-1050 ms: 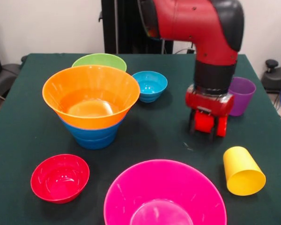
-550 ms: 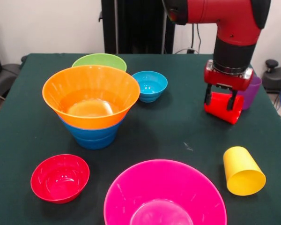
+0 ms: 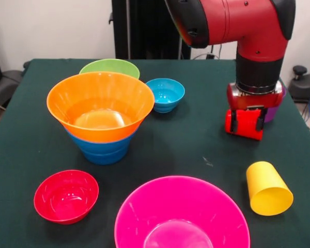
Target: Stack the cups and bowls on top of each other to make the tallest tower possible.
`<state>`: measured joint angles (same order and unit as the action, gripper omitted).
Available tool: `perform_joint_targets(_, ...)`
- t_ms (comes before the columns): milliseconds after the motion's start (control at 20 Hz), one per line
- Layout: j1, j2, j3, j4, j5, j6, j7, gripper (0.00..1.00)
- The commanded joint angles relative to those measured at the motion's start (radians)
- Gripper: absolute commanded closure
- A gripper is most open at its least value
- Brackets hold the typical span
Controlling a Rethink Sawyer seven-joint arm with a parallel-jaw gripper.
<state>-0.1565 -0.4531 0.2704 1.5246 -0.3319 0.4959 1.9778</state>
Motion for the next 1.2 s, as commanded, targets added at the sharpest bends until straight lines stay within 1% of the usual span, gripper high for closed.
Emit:
perform_joint_targets(50,-0.028,0.053,0.156,-0.103,-0.12,0.152,-0.348,0.0)
perform_joint_targets(250,-0.06,0.072,0.192,-0.113,-0.126,0.162,-0.408,0.0)
perform_joint_targets(400,-0.08,0.066,0.217,-0.106,-0.132,0.179,-0.447,0.0)
perform_joint_targets(500,-0.105,0.074,0.25,-0.109,-0.139,0.203,-0.505,0.0)
perform_joint_targets(550,-0.132,0.102,0.279,-0.118,-0.142,0.222,-0.557,0.0)
perform_joint_targets(700,-0.194,0.18,0.333,-0.149,-0.166,0.233,-0.669,0.0)
perform_joint_targets(750,-0.22,0.212,0.352,-0.17,-0.178,0.242,-0.725,0.0)
perform_joint_targets(950,-0.272,0.263,0.383,-0.211,-0.206,0.261,-0.809,0.0)
perform_joint_targets(1200,-0.311,0.302,0.399,-0.265,-0.215,0.3,-0.865,0.0)
